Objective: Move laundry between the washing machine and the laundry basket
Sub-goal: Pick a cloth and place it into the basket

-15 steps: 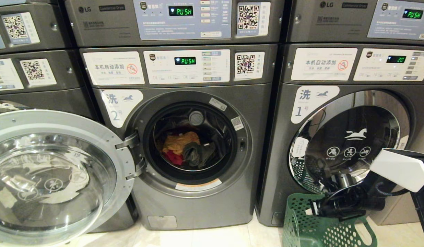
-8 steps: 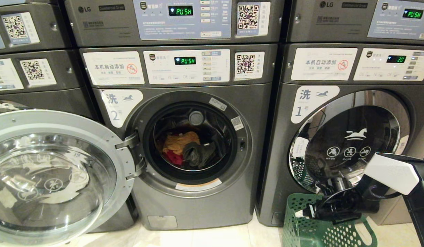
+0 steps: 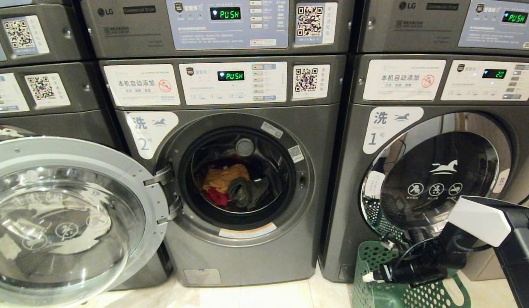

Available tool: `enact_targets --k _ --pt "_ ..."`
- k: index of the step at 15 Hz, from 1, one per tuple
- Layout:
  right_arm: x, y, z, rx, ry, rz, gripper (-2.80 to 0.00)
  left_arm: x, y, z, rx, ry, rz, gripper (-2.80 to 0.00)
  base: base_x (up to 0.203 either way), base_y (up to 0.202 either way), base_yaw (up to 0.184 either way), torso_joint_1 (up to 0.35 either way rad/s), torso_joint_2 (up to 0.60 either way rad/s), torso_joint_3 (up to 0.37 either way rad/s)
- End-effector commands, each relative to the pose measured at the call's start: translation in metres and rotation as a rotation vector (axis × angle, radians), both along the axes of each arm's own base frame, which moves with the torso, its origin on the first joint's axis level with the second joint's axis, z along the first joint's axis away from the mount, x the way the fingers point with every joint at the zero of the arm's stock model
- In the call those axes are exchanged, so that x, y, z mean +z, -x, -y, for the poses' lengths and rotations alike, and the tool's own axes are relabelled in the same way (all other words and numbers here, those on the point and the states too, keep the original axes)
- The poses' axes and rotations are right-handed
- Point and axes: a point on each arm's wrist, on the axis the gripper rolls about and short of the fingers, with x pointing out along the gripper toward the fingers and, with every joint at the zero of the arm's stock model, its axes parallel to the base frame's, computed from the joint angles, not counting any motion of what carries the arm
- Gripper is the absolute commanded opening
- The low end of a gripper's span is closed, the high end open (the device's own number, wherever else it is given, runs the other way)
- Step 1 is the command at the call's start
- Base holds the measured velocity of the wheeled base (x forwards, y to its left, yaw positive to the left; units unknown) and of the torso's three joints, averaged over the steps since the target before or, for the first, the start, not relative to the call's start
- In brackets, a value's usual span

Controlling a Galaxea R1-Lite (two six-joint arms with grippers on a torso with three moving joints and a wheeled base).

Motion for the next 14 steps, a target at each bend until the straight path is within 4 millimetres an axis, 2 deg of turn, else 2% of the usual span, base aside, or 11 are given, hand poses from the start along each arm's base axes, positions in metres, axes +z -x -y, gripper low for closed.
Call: enact_targets --k 1,6,14 --pt "-0.009 -0.001 0.0 0.009 -0.025 -0.008 -2.8 0.0 0.0 0.0 0.0 0.0 -0.001 -2.8 0.0 0.0 0.0 0.0 0.0 0.0" --pt "-0.017 -0.008 0.0 0.049 -0.143 0.026 -2.8 0.0 0.0 0.0 0.0 0.0 -0.001 -2.8 0.0 0.0 0.0 0.0 0.0 0.0" --pt "-0.01 -0.011 -0.001 0.155 -0.363 0.061 -2.8 0.0 0.0 0.0 0.0 0.0 -0.001 -2.8 0.0 0.0 0.0 0.0 0.0 0.0"
